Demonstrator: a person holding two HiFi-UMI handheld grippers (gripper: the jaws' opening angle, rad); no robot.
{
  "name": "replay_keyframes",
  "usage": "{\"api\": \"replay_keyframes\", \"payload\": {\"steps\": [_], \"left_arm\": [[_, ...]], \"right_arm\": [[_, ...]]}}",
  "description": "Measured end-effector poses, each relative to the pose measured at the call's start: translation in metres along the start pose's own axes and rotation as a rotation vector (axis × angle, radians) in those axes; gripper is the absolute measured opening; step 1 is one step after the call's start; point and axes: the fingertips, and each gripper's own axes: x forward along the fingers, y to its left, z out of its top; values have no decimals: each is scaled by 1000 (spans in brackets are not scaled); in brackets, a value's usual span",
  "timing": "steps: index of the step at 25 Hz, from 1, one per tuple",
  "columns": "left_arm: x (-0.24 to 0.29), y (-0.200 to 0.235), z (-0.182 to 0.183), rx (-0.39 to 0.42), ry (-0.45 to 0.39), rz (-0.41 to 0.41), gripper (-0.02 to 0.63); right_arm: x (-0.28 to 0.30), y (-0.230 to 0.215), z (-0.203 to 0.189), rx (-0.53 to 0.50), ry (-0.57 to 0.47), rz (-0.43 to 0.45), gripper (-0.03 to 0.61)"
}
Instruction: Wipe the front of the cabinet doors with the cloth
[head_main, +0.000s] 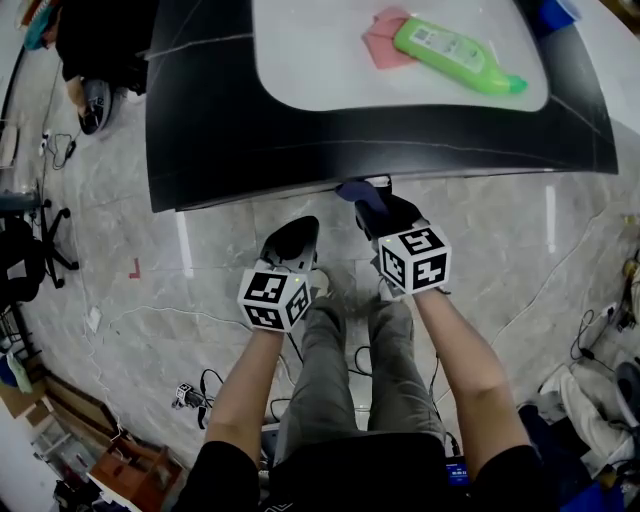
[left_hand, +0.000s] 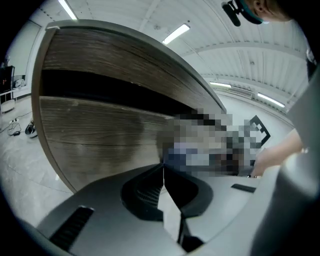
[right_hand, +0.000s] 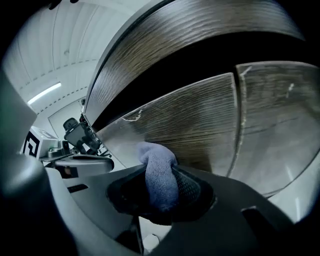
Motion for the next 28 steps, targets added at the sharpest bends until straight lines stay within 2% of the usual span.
{"api": "replay_keyframes", "payload": {"steps": [8, 13, 21, 28], "left_arm": [[36, -46, 0, 13, 22, -47, 11], [48, -62, -3, 12, 29, -66, 11], [37, -49, -13, 1, 36, -53, 11], [1, -7, -27, -31, 31, 3, 11]], "right_arm": [[-35, -62, -2, 24, -17, -67, 120], [-51, -84, -5, 37, -22, -97, 120], [-56, -50, -21, 20, 4, -19, 120], [-22, 3, -40, -6, 59, 48, 120]]}}
